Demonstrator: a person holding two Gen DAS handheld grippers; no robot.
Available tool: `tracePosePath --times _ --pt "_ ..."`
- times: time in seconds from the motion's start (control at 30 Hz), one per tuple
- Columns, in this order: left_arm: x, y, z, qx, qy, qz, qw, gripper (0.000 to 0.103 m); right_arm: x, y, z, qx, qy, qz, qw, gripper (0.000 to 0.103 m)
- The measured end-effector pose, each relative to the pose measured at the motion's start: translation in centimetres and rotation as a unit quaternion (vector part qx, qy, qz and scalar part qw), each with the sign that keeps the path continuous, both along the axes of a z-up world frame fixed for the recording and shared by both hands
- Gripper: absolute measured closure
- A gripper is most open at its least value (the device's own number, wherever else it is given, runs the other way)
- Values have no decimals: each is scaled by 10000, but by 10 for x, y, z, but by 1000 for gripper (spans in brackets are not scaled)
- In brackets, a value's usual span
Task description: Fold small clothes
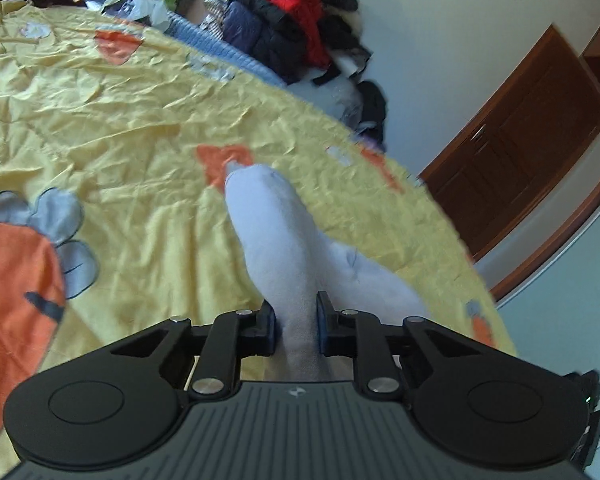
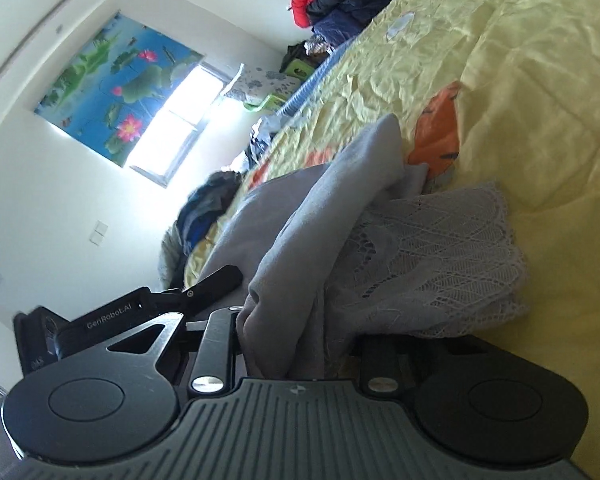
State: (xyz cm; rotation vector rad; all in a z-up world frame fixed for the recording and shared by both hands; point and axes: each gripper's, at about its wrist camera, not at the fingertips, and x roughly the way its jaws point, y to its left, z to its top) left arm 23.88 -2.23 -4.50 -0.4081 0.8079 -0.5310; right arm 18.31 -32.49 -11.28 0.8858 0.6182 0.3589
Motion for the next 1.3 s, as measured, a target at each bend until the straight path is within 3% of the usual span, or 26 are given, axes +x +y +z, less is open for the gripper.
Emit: tracePosePath --times 0.1,0.2,0.23,0.27,0.4,0.47,0.57,0.67,0.7,0.8,0.9,1.13,1.3 --pt "-7 0 -8 390 154 83 9991 78 -2 6 1 -336 100 -1 9994 71" --pt "-24 5 -5 507 60 150 9986 68 -12 7 8 -539 145 5 9984 61" --pt "-30 5 -3 583 30 169 9982 57 -17 7 11 -604 153 13 9981 57" --pt "-38 6 0 677 -56 206 9975 48 -22 6 14 -677 144 27 9976 55" --pt "-71 0 11 1470 -610 383 9865 41 -50 7 24 -1277 40 125 9917 46" --pt "-84 -5 9 1848 -771 309 9793 35 -62 13 30 -1795 -82 192 9835 46" --pt "-97 -10 1 2243 -835 279 9705 35 -80 28 37 -2785 -168 110 9602 45" --pt "-110 -5 5 2103 -765 360 9740 35 -97 38 49 -3435 -235 -216 9386 42" --pt "-114 -3 7 2066 -745 369 9749 35 -104 39 54 -3480 -314 -271 9366 41" --pt "-129 -1 8 2112 -715 438 9739 33 -121 47 66 -3583 -533 -258 9317 24" --pt "-143 -1 6 2133 -629 457 9739 30 -130 58 73 -3813 -633 -140 9222 23" --pt "-165 3 -7 2355 -388 662 9689 29 -145 76 73 -3861 -387 6 9216 18" --pt "-175 10 -10 2290 -249 833 9695 29 -157 85 68 -3826 -54 -34 9239 17"
